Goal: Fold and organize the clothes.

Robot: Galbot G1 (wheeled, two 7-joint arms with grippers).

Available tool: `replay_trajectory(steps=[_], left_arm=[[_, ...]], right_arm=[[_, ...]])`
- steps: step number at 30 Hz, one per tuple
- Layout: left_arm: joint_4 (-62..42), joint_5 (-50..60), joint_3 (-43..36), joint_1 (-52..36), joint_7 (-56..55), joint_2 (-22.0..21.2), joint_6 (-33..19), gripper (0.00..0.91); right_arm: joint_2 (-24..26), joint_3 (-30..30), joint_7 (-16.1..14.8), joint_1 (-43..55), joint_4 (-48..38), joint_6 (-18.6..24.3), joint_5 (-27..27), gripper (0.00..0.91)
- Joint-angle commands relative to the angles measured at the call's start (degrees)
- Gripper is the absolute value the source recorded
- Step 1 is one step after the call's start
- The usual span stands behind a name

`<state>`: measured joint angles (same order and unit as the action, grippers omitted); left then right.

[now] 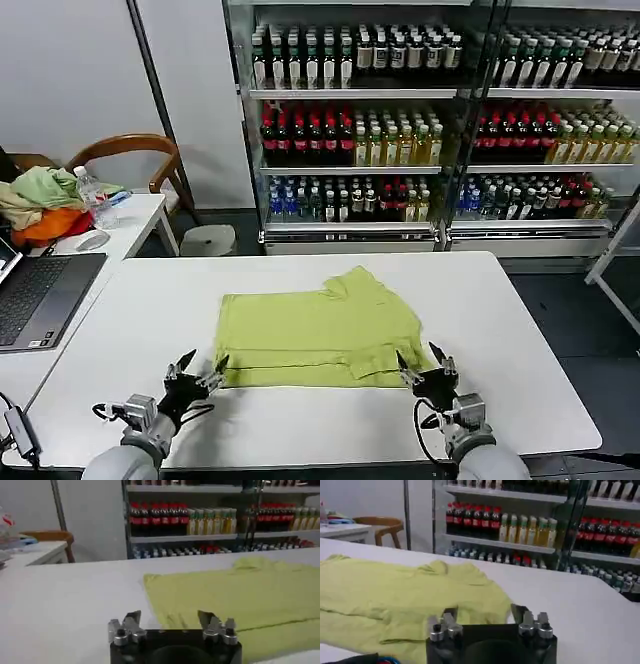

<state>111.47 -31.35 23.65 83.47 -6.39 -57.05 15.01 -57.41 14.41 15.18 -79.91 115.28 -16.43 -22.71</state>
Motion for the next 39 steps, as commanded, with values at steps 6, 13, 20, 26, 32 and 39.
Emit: replay_trajectory(steps=[6, 13, 20, 26, 32, 39], left_arm=[[-1.4, -2.3, -1.6, -1.1, -6.4, -2.3, 4.7, 0.907], [-2.4, -3.4, -1.8, -2.1, -4.9, -2.7, 6.0, 0.040], [-2.1, -2.9, -2.2, -2.3, -3.8, -2.7, 6.1, 0.040], [-2.4, -2.0, -2.7, -2.2, -3.3, -3.0, 6.1, 0.040], [-2.1, -0.3, -2.8, -1.1, -1.6, -3.0, 6.2, 0.040], [-0.3, 3.2, -2.3, 1.2, -0.2, -2.6, 6.1, 0.040]], right_arm=[[0.4, 0.9, 1.8, -3.2, -2.2, -1.2, -2.7, 0.907], [-0.8, -0.1, 1.2, 0.4, -6.1, -2.0, -6.5, 0.000], [-1.1, -0.2, 1.2, 0.3, -4.8, -1.9, -6.6, 0.000], [-0.8, 0.2, 1.1, -0.6, -3.5, -1.9, -6.3, 0.000], [-0.7, 0.2, 0.9, -1.6, -2.1, -1.7, -4.4, 0.000], [-0.6, 0.1, 1.0, -4.4, 1.8, -1.9, -3.0, 0.000]])
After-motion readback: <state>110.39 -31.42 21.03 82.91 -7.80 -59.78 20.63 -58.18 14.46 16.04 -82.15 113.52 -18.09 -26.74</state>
